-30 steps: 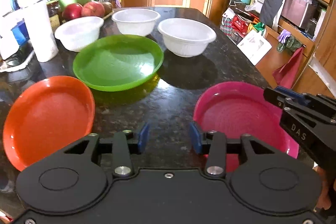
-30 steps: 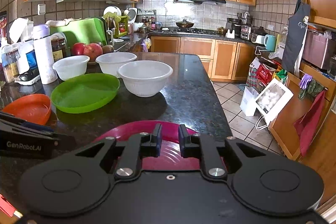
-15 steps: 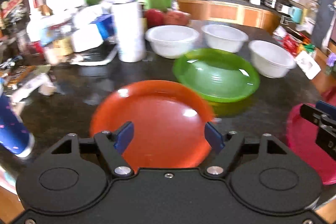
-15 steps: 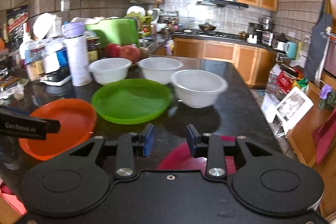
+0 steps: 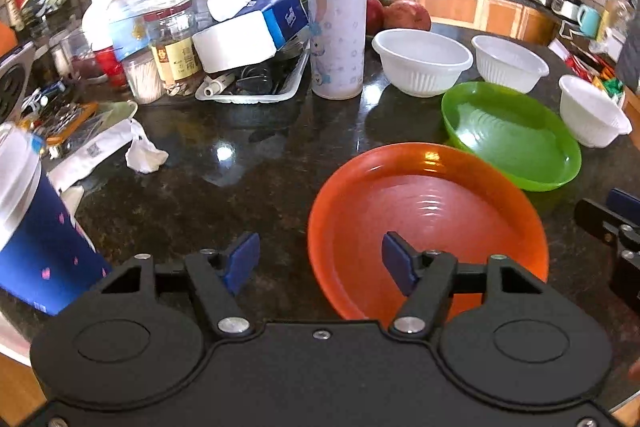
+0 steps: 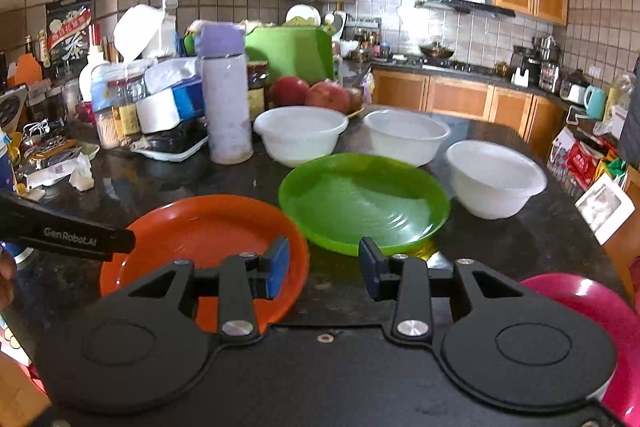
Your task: Organize plates and bowls
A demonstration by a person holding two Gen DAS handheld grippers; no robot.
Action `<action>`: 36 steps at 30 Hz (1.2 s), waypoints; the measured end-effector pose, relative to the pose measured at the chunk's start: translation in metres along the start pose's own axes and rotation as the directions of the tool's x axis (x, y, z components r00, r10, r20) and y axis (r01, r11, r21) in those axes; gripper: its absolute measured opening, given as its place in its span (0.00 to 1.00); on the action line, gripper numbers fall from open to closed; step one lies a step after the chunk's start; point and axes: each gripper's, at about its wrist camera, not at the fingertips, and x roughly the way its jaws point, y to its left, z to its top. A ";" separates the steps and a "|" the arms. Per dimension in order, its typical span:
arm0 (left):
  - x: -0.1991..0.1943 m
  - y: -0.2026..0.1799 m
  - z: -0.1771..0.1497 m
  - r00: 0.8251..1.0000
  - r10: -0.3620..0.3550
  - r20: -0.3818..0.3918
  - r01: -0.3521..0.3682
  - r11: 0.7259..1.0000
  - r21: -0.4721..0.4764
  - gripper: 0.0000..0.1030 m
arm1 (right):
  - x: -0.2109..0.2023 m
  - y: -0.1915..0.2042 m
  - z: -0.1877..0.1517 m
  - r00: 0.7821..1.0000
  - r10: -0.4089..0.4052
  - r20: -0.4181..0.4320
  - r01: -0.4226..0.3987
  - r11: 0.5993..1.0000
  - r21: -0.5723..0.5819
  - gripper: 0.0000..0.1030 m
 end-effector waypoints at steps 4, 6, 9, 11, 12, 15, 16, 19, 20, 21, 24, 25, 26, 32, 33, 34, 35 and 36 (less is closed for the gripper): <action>0.010 0.015 0.004 0.999 -0.038 -0.009 0.038 0.999 0.024 0.62 | 0.011 0.014 -0.002 1.000 -0.007 -0.024 0.007 0.999 0.033 0.38; 0.014 0.019 0.007 0.999 -0.051 -0.007 0.051 0.998 0.034 0.61 | 0.018 0.019 -0.002 0.999 -0.036 -0.035 0.037 0.999 0.030 0.38; 0.020 0.023 0.010 0.997 -0.077 -0.010 0.077 0.996 0.051 0.60 | 0.025 0.019 -0.004 0.997 -0.064 -0.053 0.067 0.996 0.057 0.31; 0.025 0.025 0.013 0.996 -0.090 -0.012 0.090 0.994 0.066 0.60 | 0.031 0.018 -0.004 0.994 -0.084 -0.074 0.089 0.993 0.072 0.26; 0.027 0.025 0.013 0.996 -0.093 -0.013 0.094 0.993 0.073 0.58 | 0.033 0.016 -0.004 0.993 -0.090 -0.082 0.097 0.992 0.078 0.26; 0.034 0.024 0.015 0.994 -0.108 -0.027 0.110 0.990 0.092 0.56 | 0.041 0.015 -0.005 0.989 -0.106 -0.107 0.116 0.989 0.090 0.24; 0.036 0.024 0.015 0.993 -0.114 -0.032 0.117 0.988 0.098 0.55 | 0.043 0.015 -0.005 0.988 -0.110 -0.111 0.120 0.988 0.094 0.23; 0.042 0.023 0.016 0.990 -0.131 -0.047 0.136 0.984 0.113 0.53 | 0.051 0.015 -0.005 0.985 -0.121 -0.125 0.134 0.986 0.102 0.22; 0.043 0.023 0.016 0.990 -0.135 -0.049 0.140 0.983 0.115 0.53 | 0.052 0.016 -0.004 0.984 -0.122 -0.128 0.136 0.985 0.104 0.22; 0.045 0.023 0.017 0.989 -0.137 -0.051 0.142 0.983 0.115 0.53 | 0.054 0.016 -0.004 0.984 -0.125 -0.130 0.139 0.985 0.106 0.22; 0.047 0.025 0.017 0.990 -0.134 -0.050 0.139 0.983 0.117 0.53 | 0.058 0.017 -0.003 0.983 -0.128 -0.132 0.143 0.984 0.106 0.21; 0.048 0.025 0.017 0.990 -0.135 -0.051 0.140 0.983 0.116 0.53 | 0.059 0.018 -0.003 0.983 -0.128 -0.134 0.143 0.984 0.106 0.21; 0.050 0.026 0.017 0.989 -0.139 -0.054 0.144 0.983 0.114 0.53 | 0.061 0.019 -0.003 0.982 -0.127 -0.138 0.142 0.984 0.105 0.21; 0.054 0.030 0.014 0.982 -0.171 -0.082 0.178 0.980 0.089 0.53 | 0.066 0.021 -0.006 0.980 -0.115 -0.160 0.133 0.985 0.106 0.17; 0.054 0.031 0.014 0.982 -0.172 -0.079 0.178 0.980 0.087 0.52 | 0.066 0.021 -0.007 0.981 -0.112 -0.161 0.131 0.986 0.108 0.16; 0.054 0.030 0.014 0.982 -0.171 -0.078 0.178 0.980 0.090 0.49 | 0.066 0.021 -0.007 0.981 -0.112 -0.160 0.131 0.985 0.109 0.16; 0.053 0.029 0.013 0.982 -0.173 -0.077 0.180 0.979 0.093 0.48 | 0.065 0.021 -0.008 0.981 -0.113 -0.159 0.131 0.985 0.110 0.16; 0.052 0.028 0.012 0.982 -0.174 -0.078 0.181 0.979 0.095 0.44 | 0.065 0.021 -0.008 0.981 -0.111 -0.159 0.130 0.985 0.111 0.16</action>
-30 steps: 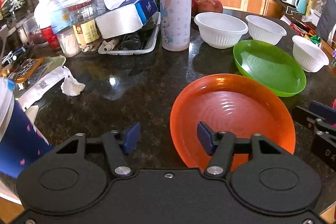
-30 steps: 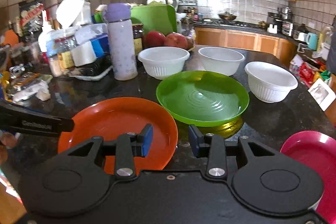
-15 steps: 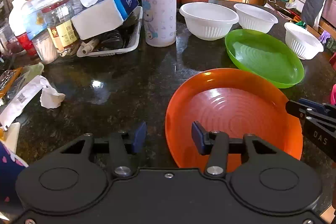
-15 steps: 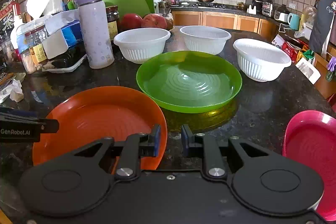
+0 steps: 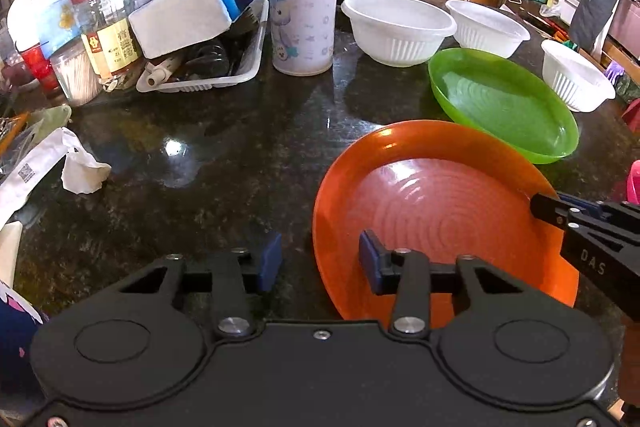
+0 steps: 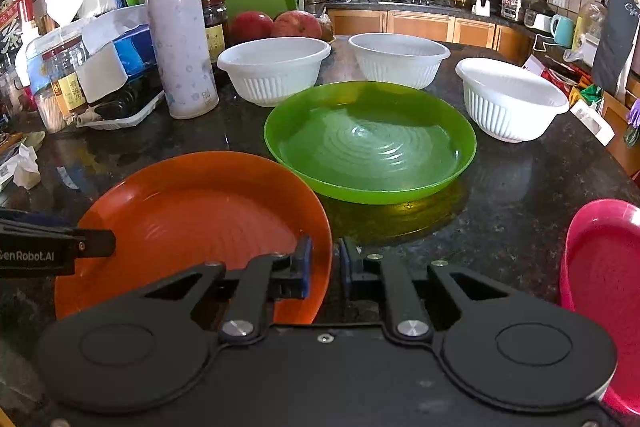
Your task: Organize plates and bowls
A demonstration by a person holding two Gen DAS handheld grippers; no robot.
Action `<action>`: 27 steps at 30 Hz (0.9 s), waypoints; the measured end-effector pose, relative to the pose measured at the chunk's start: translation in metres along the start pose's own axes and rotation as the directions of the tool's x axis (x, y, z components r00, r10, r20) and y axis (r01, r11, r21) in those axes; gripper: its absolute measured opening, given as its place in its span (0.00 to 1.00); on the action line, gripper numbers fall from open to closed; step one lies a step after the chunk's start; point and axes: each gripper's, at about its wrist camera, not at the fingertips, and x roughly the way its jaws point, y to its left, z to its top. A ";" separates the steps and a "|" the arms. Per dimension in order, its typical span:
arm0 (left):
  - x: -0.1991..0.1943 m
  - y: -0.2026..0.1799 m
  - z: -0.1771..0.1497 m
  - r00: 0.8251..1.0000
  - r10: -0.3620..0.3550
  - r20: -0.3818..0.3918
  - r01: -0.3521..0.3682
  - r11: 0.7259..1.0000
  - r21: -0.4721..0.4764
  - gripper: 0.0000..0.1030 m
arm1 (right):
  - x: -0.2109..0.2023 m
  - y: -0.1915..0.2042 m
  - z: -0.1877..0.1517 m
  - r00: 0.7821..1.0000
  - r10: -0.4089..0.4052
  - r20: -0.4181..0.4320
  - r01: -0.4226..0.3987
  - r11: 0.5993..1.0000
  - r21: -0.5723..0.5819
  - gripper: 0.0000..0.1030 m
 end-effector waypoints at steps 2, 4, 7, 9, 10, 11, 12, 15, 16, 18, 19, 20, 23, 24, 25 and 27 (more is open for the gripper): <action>-0.001 -0.003 -0.001 1.000 -0.004 0.002 0.004 1.000 0.004 0.37 | -0.001 0.000 -0.001 1.000 0.008 0.000 -0.008 1.000 0.003 0.12; -0.003 -0.005 -0.003 1.000 -0.014 0.004 0.014 1.000 0.008 0.27 | -0.002 0.000 -0.002 1.000 0.006 0.002 -0.006 1.000 0.006 0.12; -0.005 -0.009 -0.006 1.000 -0.004 0.011 0.004 1.000 0.008 0.25 | -0.004 -0.001 -0.003 1.000 0.000 0.003 0.000 1.000 0.007 0.12; -0.006 -0.010 -0.006 1.000 -0.004 0.008 0.004 1.000 0.009 0.22 | -0.005 -0.001 -0.003 1.000 -0.009 0.005 0.009 1.000 0.012 0.12; -0.007 -0.011 -0.006 1.000 -0.006 0.007 0.006 1.000 0.008 0.20 | -0.007 -0.002 -0.003 1.000 -0.016 0.010 0.015 1.000 0.012 0.12; -0.009 -0.011 -0.007 1.000 -0.011 0.008 0.011 1.000 0.011 0.20 | -0.008 -0.002 -0.003 1.000 -0.018 0.015 0.018 1.000 0.013 0.12; -0.010 -0.012 -0.007 1.000 -0.013 0.011 0.013 1.000 0.013 0.20 | -0.010 -0.003 -0.003 1.000 -0.018 0.021 0.018 1.000 0.016 0.12; -0.015 -0.014 -0.008 1.000 -0.010 0.027 0.010 1.000 0.018 0.20 | -0.016 -0.002 -0.003 0.999 -0.020 0.038 0.019 1.000 0.014 0.12; -0.016 -0.015 -0.008 0.999 -0.011 0.031 0.010 1.000 0.018 0.20 | -0.018 -0.002 -0.003 0.999 -0.021 0.046 0.021 1.000 0.011 0.12; -0.018 -0.015 -0.008 0.999 -0.013 0.035 0.012 1.000 0.016 0.20 | -0.022 -0.001 -0.004 0.998 -0.022 0.055 0.022 1.000 0.009 0.12; -0.019 -0.016 -0.009 0.999 -0.013 0.038 0.012 1.000 0.015 0.18 | -0.023 -0.001 -0.004 0.998 -0.025 0.059 0.024 1.000 0.009 0.12; -0.020 -0.016 -0.009 0.999 -0.011 0.040 0.011 1.000 0.014 0.16 | -0.025 -0.001 -0.005 0.998 -0.027 0.063 0.026 1.000 0.010 0.12; -0.022 -0.016 -0.010 0.999 -0.016 0.042 0.016 1.000 0.012 0.13 | -0.027 -0.002 -0.006 0.997 -0.030 0.070 0.030 0.999 0.013 0.12; -0.022 -0.016 -0.010 0.999 -0.020 0.041 0.020 1.000 0.011 0.13 | -0.027 -0.002 -0.007 0.997 -0.031 0.070 0.030 0.999 0.014 0.12; -0.023 -0.016 -0.010 0.999 -0.024 0.038 0.024 1.000 0.009 0.13 | -0.028 -0.002 -0.007 0.997 -0.031 0.070 0.030 0.999 0.016 0.12; -0.024 -0.016 -0.011 0.999 -0.028 0.034 0.028 1.000 0.002 0.13 | -0.028 -0.002 -0.007 0.997 -0.030 0.072 0.029 0.999 0.017 0.12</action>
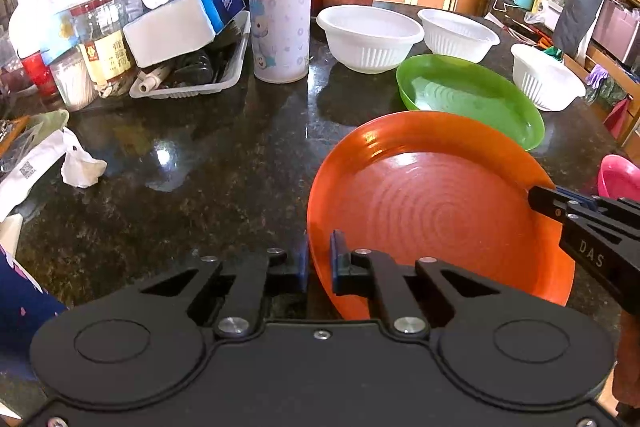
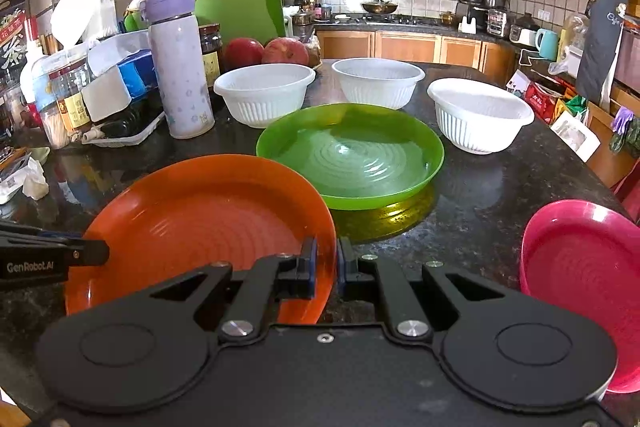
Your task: Organize plates and bowls
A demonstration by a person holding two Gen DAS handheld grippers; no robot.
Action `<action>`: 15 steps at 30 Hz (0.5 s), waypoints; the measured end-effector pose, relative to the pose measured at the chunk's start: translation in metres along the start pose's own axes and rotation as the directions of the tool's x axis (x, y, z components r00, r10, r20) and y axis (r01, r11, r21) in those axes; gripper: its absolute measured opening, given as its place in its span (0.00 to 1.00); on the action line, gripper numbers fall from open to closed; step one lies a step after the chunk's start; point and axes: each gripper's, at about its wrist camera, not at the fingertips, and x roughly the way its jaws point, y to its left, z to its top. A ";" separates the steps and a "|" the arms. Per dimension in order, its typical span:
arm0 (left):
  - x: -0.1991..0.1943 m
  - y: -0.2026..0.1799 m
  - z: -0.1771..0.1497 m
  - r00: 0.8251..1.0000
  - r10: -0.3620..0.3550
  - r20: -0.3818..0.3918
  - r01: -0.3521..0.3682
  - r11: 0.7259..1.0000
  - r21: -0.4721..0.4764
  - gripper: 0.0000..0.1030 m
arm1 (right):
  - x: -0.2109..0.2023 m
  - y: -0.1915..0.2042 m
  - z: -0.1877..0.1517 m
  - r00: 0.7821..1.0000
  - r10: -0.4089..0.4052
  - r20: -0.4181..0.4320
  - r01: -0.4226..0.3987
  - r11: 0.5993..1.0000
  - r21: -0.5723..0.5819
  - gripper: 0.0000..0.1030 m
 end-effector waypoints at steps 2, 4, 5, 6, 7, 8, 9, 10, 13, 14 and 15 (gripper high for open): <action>-0.001 0.000 0.001 1.000 0.003 0.005 -0.003 1.000 0.003 0.13 | -0.001 0.000 0.001 1.000 0.001 0.005 -0.001 1.000 -0.001 0.12; -0.003 -0.003 0.001 1.000 0.005 0.014 -0.006 1.000 0.007 0.13 | -0.004 0.000 0.001 1.000 -0.003 0.014 0.003 1.000 -0.004 0.12; -0.004 -0.004 0.001 1.000 0.005 0.017 -0.005 1.000 0.009 0.13 | -0.005 -0.001 0.001 1.000 -0.006 0.019 0.006 1.000 -0.005 0.12; -0.006 -0.006 0.002 1.000 0.002 0.021 -0.002 1.000 0.011 0.13 | -0.007 -0.003 0.001 1.000 -0.009 0.024 0.009 1.000 -0.003 0.12; -0.006 -0.007 0.002 1.000 -0.001 0.025 0.000 1.000 0.014 0.13 | -0.008 -0.004 0.001 1.000 -0.012 0.028 0.012 1.000 0.000 0.12; -0.007 -0.010 0.003 1.000 -0.004 0.029 0.003 1.000 0.018 0.13 | -0.010 -0.007 0.001 0.999 -0.014 0.032 0.014 1.000 0.003 0.12; -0.008 -0.013 0.004 0.999 -0.007 0.032 0.006 1.000 0.023 0.13 | -0.013 -0.010 0.001 0.999 -0.018 0.036 0.017 1.000 0.007 0.12; -0.009 -0.017 0.005 0.999 -0.010 0.035 0.009 1.000 0.027 0.13 | -0.014 -0.013 0.002 0.999 -0.022 0.040 0.022 1.000 0.011 0.12; -0.010 -0.030 0.007 0.999 -0.021 0.043 0.019 0.999 0.045 0.13 | -0.020 -0.024 0.002 0.998 -0.041 0.053 0.039 0.999 0.022 0.12; -0.011 -0.035 0.008 0.999 -0.024 0.047 0.022 0.998 0.051 0.13 | -0.022 -0.029 0.002 0.997 -0.046 0.056 0.045 0.999 0.027 0.12; -0.012 -0.041 0.009 0.998 -0.027 0.050 0.024 0.998 0.058 0.13 | -0.024 -0.035 0.002 0.997 -0.052 0.060 0.051 0.998 0.032 0.12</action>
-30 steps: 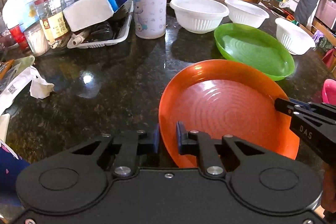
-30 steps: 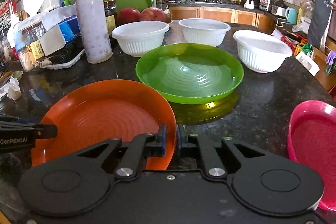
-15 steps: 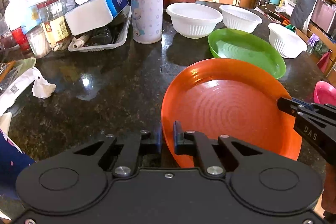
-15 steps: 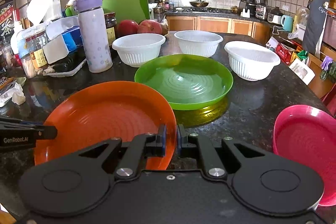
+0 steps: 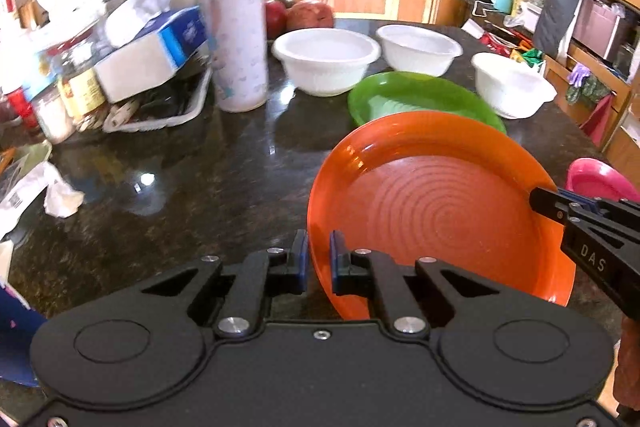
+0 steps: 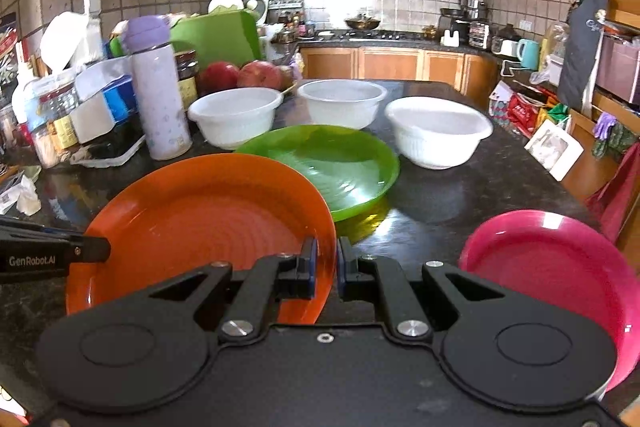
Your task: Organize plates and bowls
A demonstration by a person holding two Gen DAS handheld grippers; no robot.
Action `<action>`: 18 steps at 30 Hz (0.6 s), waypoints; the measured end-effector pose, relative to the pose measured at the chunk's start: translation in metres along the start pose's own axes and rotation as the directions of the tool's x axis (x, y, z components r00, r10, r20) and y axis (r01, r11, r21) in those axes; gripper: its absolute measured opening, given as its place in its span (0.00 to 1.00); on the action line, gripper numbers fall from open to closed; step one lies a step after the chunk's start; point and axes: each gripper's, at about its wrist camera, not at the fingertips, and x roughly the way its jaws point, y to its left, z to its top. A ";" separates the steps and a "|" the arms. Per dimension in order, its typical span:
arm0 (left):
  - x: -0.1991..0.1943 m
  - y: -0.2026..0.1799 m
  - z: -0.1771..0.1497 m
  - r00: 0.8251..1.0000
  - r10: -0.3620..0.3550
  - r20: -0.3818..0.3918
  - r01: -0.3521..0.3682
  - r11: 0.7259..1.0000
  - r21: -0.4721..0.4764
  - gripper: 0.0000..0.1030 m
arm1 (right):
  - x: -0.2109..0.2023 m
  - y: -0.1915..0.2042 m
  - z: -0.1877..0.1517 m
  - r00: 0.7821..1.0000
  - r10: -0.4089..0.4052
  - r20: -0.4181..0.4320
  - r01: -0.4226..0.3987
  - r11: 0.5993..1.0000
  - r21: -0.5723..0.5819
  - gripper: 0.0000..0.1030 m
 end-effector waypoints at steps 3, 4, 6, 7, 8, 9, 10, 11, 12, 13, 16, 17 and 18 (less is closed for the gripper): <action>-0.003 -0.020 0.004 1.000 -0.013 0.012 0.013 1.000 0.023 0.13 | -0.007 -0.020 0.001 1.000 -0.021 0.012 0.021 1.000 0.014 0.12; -0.003 -0.027 0.006 1.000 -0.017 0.017 0.016 0.999 0.031 0.13 | -0.009 -0.025 0.001 0.999 -0.028 0.016 0.028 0.999 0.018 0.12; -0.004 -0.044 0.009 0.999 -0.024 0.025 0.023 0.999 0.045 0.13 | -0.015 -0.042 0.001 0.999 -0.044 0.023 0.044 0.999 0.028 0.12; -0.004 -0.051 0.010 0.999 -0.029 0.028 0.028 0.998 0.051 0.13 | -0.017 -0.050 0.001 0.998 -0.054 0.026 0.053 0.998 0.033 0.12; -0.003 -0.059 0.012 0.999 -0.035 0.032 0.033 0.998 0.057 0.13 | -0.020 -0.059 0.001 0.998 -0.063 0.029 0.062 0.997 0.037 0.12; -0.003 -0.069 0.014 0.998 -0.043 0.035 0.040 0.997 0.065 0.13 | -0.023 -0.070 0.001 0.997 -0.072 0.031 0.071 0.997 0.042 0.12; -0.003 -0.077 0.015 0.998 -0.049 0.037 0.047 0.996 0.070 0.13 | -0.026 -0.080 0.001 0.996 -0.081 0.032 0.079 0.996 0.046 0.12; -0.002 -0.086 0.017 0.998 -0.056 0.039 0.053 0.996 0.076 0.13 | -0.029 -0.090 0.001 0.995 -0.090 0.033 0.088 0.995 0.050 0.12; -0.001 -0.096 0.019 0.997 -0.063 0.042 0.060 0.995 0.082 0.13 | -0.031 -0.101 0.001 0.994 -0.099 0.034 0.097 0.994 0.053 0.12; 0.000 -0.103 0.020 0.997 -0.069 0.042 0.065 0.994 0.086 0.13 | -0.034 -0.111 0.000 0.994 -0.107 0.035 0.105 0.993 0.056 0.12; 0.006 -0.132 0.022 0.995 -0.087 0.041 0.083 0.991 0.101 0.13 | -0.039 -0.138 -0.001 0.990 -0.135 0.037 0.133 0.989 0.061 0.12; 0.008 -0.140 0.023 0.995 -0.092 0.039 0.087 0.991 0.104 0.13 | -0.040 -0.146 -0.002 0.989 -0.143 0.035 0.141 0.988 0.062 0.12; 0.010 -0.148 0.024 0.995 -0.096 0.036 0.092 0.990 0.107 0.13 | -0.041 -0.156 -0.003 0.988 -0.151 0.032 0.148 0.987 0.064 0.12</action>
